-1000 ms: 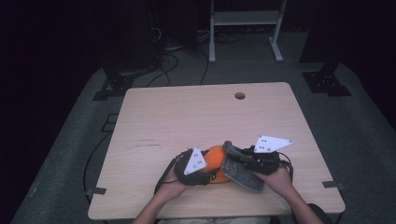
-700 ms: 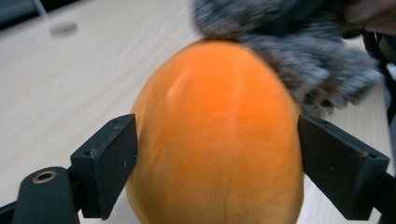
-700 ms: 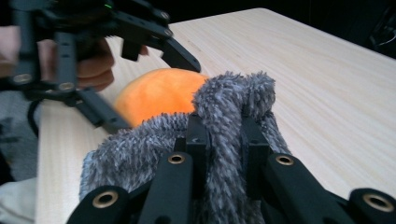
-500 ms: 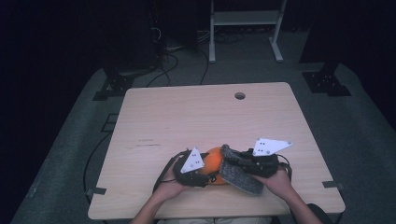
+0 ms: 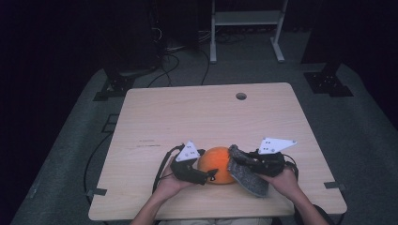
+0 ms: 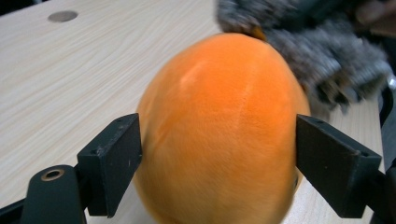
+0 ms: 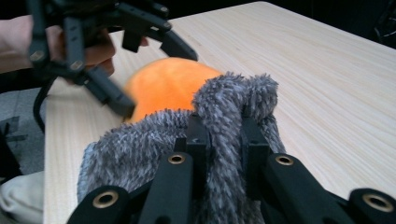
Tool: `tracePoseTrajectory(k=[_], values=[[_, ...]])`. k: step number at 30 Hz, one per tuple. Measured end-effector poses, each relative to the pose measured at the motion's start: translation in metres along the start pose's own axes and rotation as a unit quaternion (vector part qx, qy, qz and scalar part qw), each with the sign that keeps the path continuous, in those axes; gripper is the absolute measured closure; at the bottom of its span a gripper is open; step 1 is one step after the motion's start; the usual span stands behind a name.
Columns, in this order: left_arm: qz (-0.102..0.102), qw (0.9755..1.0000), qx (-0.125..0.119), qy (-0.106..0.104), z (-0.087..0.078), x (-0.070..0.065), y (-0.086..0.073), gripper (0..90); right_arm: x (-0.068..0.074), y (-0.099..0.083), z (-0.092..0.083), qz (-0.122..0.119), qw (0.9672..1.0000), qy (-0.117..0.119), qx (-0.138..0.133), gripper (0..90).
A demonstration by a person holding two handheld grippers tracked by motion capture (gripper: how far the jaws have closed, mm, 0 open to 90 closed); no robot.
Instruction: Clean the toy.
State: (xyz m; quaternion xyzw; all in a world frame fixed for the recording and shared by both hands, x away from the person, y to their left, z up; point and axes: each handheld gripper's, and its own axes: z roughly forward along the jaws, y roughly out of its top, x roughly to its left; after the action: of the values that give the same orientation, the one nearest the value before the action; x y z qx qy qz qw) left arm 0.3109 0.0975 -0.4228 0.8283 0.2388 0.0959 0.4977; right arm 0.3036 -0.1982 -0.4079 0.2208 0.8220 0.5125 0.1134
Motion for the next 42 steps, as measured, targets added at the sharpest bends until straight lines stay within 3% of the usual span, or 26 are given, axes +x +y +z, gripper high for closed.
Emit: tracePoseTrajectory(k=[3,6,7,10,13,15,17,19,21,22,23,25,27,28,29,31,33,35,36,37,39,40,42], values=[[-0.06,0.998,-0.015,-0.017,-0.005,0.012,-0.002,17.2,0.003,0.0,0.0,0.002,1.0,0.006,0.001,77.5],[-0.073,0.9963,0.0,-0.044,0.001,0.012,-0.005,17.2,0.006,-0.001,0.001,0.005,0.9998,0.018,-0.001,77.5],[-0.064,0.997,0.003,-0.044,0.002,0.01,-0.006,18.4,0.007,0.0,0.001,0.005,0.9998,0.021,0.0,77.5],[0.0,0.9998,0.004,-0.019,0.002,0.0,-0.005,33.1,0.009,0.003,0.002,0.002,0.9996,0.028,-0.005,77.5],[0.076,0.997,0.009,-0.009,0.002,-0.012,-0.003,40.0,0.011,0.01,-0.001,0.002,0.9985,0.039,-0.037,77.6],[0.088,0.9961,0.009,-0.006,0.002,-0.016,-0.002,39.5,0.01,0.014,0.0,-0.006,0.9988,0.032,-0.036,77.6],[0.082,0.9965,0.007,-0.011,0.001,-0.015,-0.002,36.4,0.007,0.011,0.001,-0.003,0.9992,0.03,-0.027,77.5],[0.042,0.999,-0.002,-0.015,0.001,-0.01,-0.002,26.2,0.003,0.006,-0.001,-0.003,0.9996,0.024,-0.018,77.6],[0.001,0.9998,0.005,-0.022,0.003,-0.004,-0.001,18.2,0.001,0.003,-0.005,0.003,0.9998,0.018,-0.012,77.6],[-0.012,0.9995,0.005,-0.03,0.005,-0.002,-0.001,18.2,0.0,0.001,-0.006,0.007,0.9997,0.019,-0.012,77.6],[-0.009,0.9995,0.005,-0.031,0.005,-0.003,-0.001,21.8,0.0,0.001,-0.007,0.009,0.9997,0.02,-0.012,77.5],[0.051,0.9987,-0.001,-0.001,0.003,-0.01,0.0,35.7,0.003,0.004,-0.005,0.003,0.9996,0.025,-0.015,77.5],[0.11,0.9933,-0.013,0.033,-0.002,-0.019,0.004,41.6,0.008,0.01,-0.002,-0.007,0.9991,0.035,-0.021,77.5],[0.122,0.9913,-0.021,0.045,-0.005,-0.021,0.006,42.1,0.01,0.013,-0.001,-0.014,0.9991,0.033,-0.024,77.5],[0.123,0.9909,-0.025,0.048,-0.007,-0.02,0.008,41.6,0.01,0.015,-0.001,-0.016,0.9991,0.031,-0.024,77.5],[0.098,0.9944,-0.017,0.036,-0.006,-0.015,0.008,33.5,0.006,0.012,0.001,-0.009,0.9993,0.028,-0.022,77.6],[0.051,0.9983,-0.013,0.024,-0.002,-0.009,0.004,22.5,0.003,0.007,0.003,-0.008,0.9998,0.019,-0.007,77.6],[0.011,0.9999,-0.01,0.006,0.0,-0.003,0.002,18.4,0.001,0.005,0.003,-0.006,0.9999,0.016,-0.002,77.6],[0.011,0.9998,-0.013,0.009,0.0,-0.003,0.001,21.2,0.002,0.005,0.002,-0.007,0.9999,0.014,-0.002,77.6],[0.036,0.9991,-0.013,0.018,0.0,-0.006,0.001,29.0,0.004,0.007,0.003,-0.011,0.9999,0.012,-0.001,77.6],[0.103,0.994,-0.009,0.036,0.001,-0.019,0.002,35.5,0.013,0.013,0.006,-0.02,0.9996,0.02,-0.008,77.6],[0.127,0.9913,-0.007,0.036,0.002,-0.025,0.003,35.9,0.018,0.017,0.007,-0.031,0.9991,0.027,-0.014,77.6],[0.141,0.9892,-0.002,0.04,0.002,-0.028,0.004,34.3,0.026,0.022,0.01,-0.052,0.9981,0.03,-0.014,77.6]])
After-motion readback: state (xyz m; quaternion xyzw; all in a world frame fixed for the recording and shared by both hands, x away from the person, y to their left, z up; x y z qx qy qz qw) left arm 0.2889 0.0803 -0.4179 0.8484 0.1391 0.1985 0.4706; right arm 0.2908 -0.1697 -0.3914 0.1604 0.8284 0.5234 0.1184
